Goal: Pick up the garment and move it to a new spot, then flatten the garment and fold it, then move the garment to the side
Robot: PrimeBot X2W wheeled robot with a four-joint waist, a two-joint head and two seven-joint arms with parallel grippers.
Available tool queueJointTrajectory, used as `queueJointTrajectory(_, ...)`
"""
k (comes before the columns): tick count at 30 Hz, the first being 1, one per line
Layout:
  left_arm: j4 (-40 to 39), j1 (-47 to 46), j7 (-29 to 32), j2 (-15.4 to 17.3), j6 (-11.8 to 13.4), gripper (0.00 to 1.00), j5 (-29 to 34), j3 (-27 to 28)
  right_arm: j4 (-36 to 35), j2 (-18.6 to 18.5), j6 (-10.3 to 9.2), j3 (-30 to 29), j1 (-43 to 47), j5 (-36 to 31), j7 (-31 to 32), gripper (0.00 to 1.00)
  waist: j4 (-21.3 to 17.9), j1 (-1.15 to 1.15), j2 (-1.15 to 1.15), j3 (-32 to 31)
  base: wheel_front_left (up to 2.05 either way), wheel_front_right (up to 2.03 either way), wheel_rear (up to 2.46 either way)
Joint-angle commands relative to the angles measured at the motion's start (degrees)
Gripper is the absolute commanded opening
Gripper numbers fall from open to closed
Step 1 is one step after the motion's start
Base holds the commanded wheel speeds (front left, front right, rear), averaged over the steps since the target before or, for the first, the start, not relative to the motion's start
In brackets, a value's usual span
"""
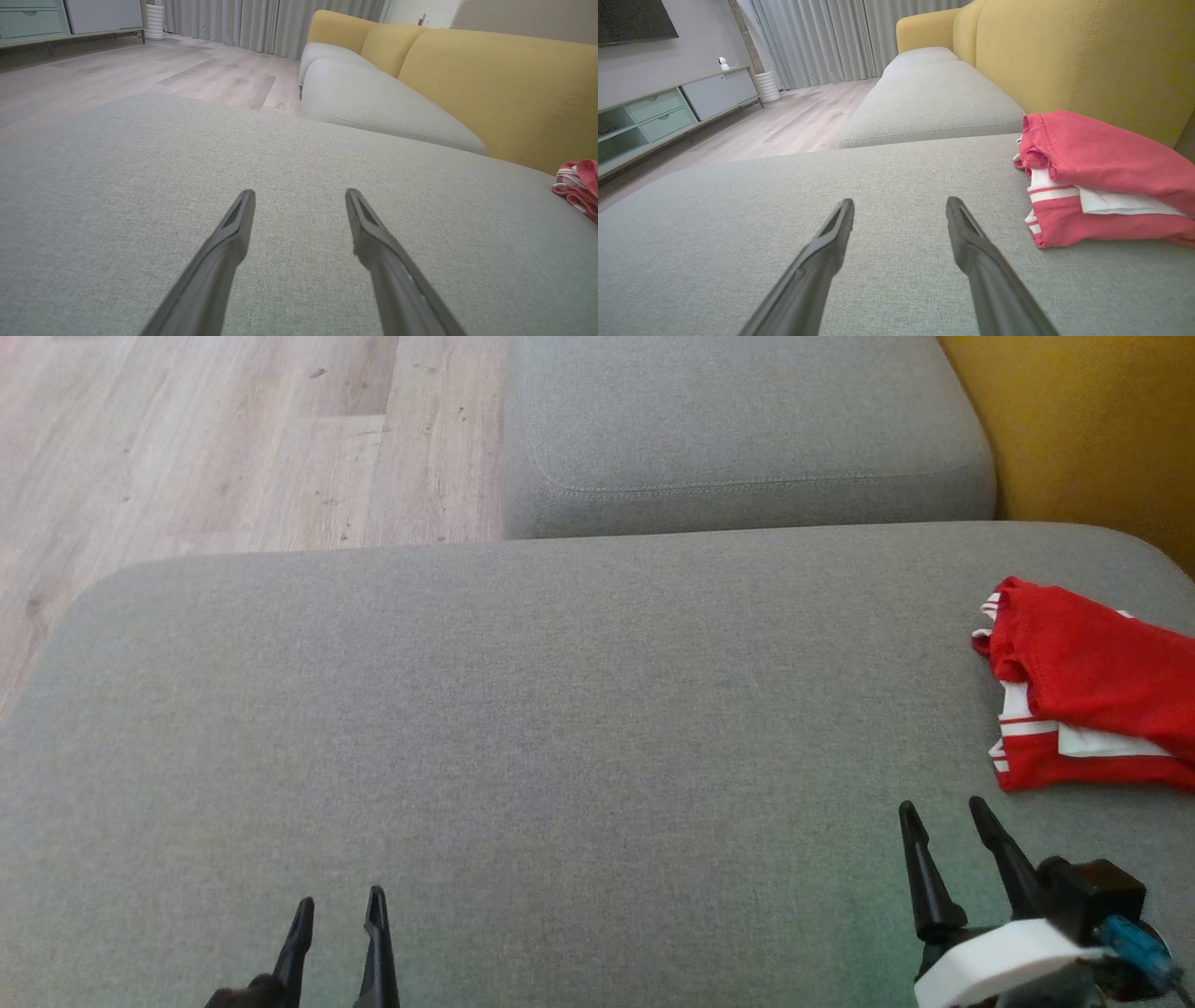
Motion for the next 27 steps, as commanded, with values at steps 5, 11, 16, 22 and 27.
queueJointTrajectory(5,-1.2,-3.0,-0.7,0.0,-0.1,1.00,0.0,2.1,-2.2,-0.4,-0.04,1.2,-1.5,0.1,-0.9,1.00,0.0,0.00,0.00,0.3,0.00,0.00,0.00)
queueJointTrajectory(11,-1.3,-3.6,-0.6,0.1,0.2,1.00,0.0,2.2,-2.5,-0.4,-0.04,1.2,-1.6,-0.2,-0.9,1.00,0.0,0.00,0.00,1.0,0.00,0.00,0.00)
queueJointTrajectory(16,-1.5,-4.1,-0.4,0.0,0.3,1.00,0.0,2.1,-2.7,-0.4,-0.04,1.5,-1.6,-0.3,-0.8,1.00,-0.2,0.00,0.00,1.4,0.00,0.00,0.00)
queueJointTrajectory(22,0.4,-1.1,0.1,-0.3,0.1,0.00,-0.3,-0.1,0.2,0.0,0.00,0.3,0.0,-0.2,0.0,0.00,-0.3,0.01,0.00,1.7,0.00,0.00,0.00)
queueJointTrajectory(27,2.9,-0.3,0.4,-1.1,-0.3,0.00,-1.2,0.0,3.2,0.0,0.00,0.4,0.3,1.2,0.1,0.00,-0.3,0.01,0.00,1.7,0.00,0.00,0.00)
